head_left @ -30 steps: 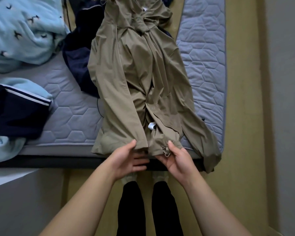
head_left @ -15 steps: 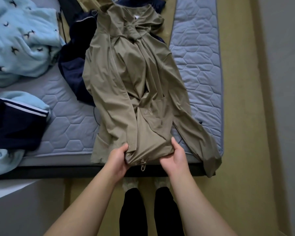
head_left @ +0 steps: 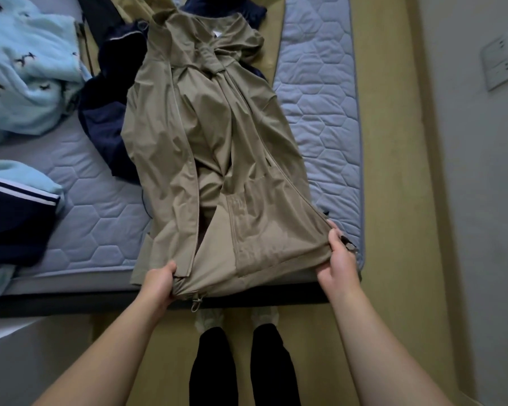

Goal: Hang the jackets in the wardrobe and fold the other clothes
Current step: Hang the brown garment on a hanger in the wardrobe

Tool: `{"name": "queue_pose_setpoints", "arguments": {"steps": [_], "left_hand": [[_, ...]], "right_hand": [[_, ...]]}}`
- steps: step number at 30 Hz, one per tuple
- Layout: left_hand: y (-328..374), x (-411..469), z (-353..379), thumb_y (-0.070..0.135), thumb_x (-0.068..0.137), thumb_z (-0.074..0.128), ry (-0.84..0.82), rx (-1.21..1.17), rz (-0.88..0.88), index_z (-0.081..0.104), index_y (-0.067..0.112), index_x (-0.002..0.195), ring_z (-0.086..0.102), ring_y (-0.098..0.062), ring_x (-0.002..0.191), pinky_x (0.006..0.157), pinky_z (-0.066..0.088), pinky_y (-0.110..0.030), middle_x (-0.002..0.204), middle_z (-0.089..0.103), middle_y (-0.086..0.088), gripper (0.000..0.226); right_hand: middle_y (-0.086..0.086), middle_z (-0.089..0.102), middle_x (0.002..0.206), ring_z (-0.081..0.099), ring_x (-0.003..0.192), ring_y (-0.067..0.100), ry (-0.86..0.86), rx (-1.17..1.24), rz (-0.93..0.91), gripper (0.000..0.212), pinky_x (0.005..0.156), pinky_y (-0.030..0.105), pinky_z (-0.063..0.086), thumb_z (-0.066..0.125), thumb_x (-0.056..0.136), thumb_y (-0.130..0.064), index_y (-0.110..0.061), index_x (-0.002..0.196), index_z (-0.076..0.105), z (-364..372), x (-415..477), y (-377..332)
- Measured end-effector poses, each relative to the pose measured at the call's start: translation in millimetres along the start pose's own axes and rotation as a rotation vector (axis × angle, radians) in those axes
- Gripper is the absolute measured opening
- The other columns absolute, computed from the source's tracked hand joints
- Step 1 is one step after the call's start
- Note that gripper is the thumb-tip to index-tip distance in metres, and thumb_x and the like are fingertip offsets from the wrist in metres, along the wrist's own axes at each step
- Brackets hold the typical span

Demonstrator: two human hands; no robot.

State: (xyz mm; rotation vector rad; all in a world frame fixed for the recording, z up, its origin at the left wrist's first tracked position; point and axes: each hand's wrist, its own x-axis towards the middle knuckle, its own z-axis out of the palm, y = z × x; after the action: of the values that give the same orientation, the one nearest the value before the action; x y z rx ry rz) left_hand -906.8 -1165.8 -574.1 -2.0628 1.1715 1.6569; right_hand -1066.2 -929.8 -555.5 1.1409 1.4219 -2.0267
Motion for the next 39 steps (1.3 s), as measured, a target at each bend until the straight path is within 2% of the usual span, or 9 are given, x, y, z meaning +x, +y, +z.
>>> {"name": "queue_pose_setpoints", "arguments": {"steps": [3,7,12,15,19,21,29,36,39], "left_hand": [[-0.2,-7.7,3.5,0.027,0.096,0.048,0.058,0.306,0.054,0.045,-0.008,0.13,0.052,-0.04,0.112,0.1,0.042,-0.047,0.127,0.053,-0.026,0.048],[4.1,-29.9,7.2,0.034,0.098,0.044,0.121,0.57,0.212,0.047,-0.006,0.131,0.049,-0.039,0.118,0.1,0.039,-0.041,0.131,0.05,-0.026,0.051],[10.7,-66.1,29.7,0.03,0.101,0.037,-0.359,-0.003,0.051,0.058,0.002,0.091,0.063,-0.013,0.049,0.05,0.046,-0.022,0.064,0.067,-0.005,0.036],[15.0,-72.7,36.9,0.027,0.101,0.04,-0.39,-0.054,0.116,0.058,0.007,0.082,0.057,-0.009,0.043,0.046,0.042,-0.02,0.054,0.063,0.0,0.033],[13.7,-68.8,32.8,0.023,0.097,0.051,-0.384,-0.053,0.166,0.055,0.012,0.073,0.043,-0.007,0.042,0.043,0.034,-0.019,0.05,0.051,0.004,0.026],[8.6,-67.2,29.8,0.021,0.094,0.056,-0.413,-0.034,0.197,0.057,0.013,0.071,0.043,-0.006,0.042,0.044,0.035,-0.018,0.051,0.053,0.005,0.024],[-8.2,-65.6,17.5,0.02,0.087,0.066,-0.355,0.023,0.367,0.062,0.013,0.063,0.045,-0.006,0.041,0.046,0.037,-0.02,0.053,0.058,0.001,0.025],[-15.2,-76.1,20.8,0.012,0.088,0.064,-0.324,-0.063,0.478,0.061,0.009,0.065,0.043,-0.007,0.041,0.044,0.037,-0.018,0.05,0.056,0.003,0.023],[-14.4,-80.3,22.4,0.009,0.088,0.064,-0.323,-0.103,0.521,0.061,0.011,0.061,0.043,-0.005,0.038,0.044,0.038,-0.017,0.045,0.053,0.004,0.027]], "right_hand": [[0.003,0.068,0.108,0.065,0.1,0.015,-0.071,-0.161,-0.091,0.025,0.071,0.025,0.055,0.048,0.099,-0.014,-0.023,0.096,0.071,-3.2,-6.4,1.9],[-0.005,0.065,0.117,0.058,0.106,-0.007,-0.218,-0.635,-0.379,0.027,0.089,0.011,0.045,0.05,0.098,-0.015,-0.036,0.104,0.067,-2.0,-23.1,6.5],[-0.015,0.068,0.084,0.061,0.077,-0.002,-0.382,-1.1,-0.54,0.031,0.074,0.014,0.046,0.056,0.095,-0.02,-0.036,0.12,0.064,1.6,-46.7,33.7],[0.004,0.071,0.079,0.058,0.049,0.006,-0.412,-0.837,-0.2,0.039,0.049,0.016,0.044,0.039,0.097,0.001,-0.026,0.115,0.062,10.6,-68.5,53.4],[-0.003,0.067,0.117,0.065,0.098,0.012,-0.386,-0.374,0.161,0.032,0.073,0.028,0.046,0.036,0.099,-0.01,-0.022,0.11,0.063,16.8,-84.6,65.4],[-0.006,0.067,0.117,0.062,0.097,0.013,-0.376,-0.276,0.249,0.034,0.072,0.029,0.043,0.033,0.101,-0.028,-0.02,0.114,0.063,18.7,-86.7,68.5],[0.004,0.075,0.09,0.063,0.059,0.009,-0.303,-0.082,0.287,0.024,0.046,0.016,0.037,0.035,0.1,-0.006,-0.024,0.112,0.046,29.9,-95.5,80.4],[0.003,0.073,0.075,0.063,0.06,0.008,-0.256,-0.019,0.327,0.019,0.053,0.019,0.035,0.045,0.094,-0.004,-0.014,0.095,0.062,37.9,-104.9,86.0],[0.013,0.071,0.074,0.065,0.061,0.018,-0.289,0.053,0.366,0.02,0.059,0.024,0.052,0.045,0.089,0.006,-0.004,0.093,0.062,42.2,-107.4,88.7]]}}
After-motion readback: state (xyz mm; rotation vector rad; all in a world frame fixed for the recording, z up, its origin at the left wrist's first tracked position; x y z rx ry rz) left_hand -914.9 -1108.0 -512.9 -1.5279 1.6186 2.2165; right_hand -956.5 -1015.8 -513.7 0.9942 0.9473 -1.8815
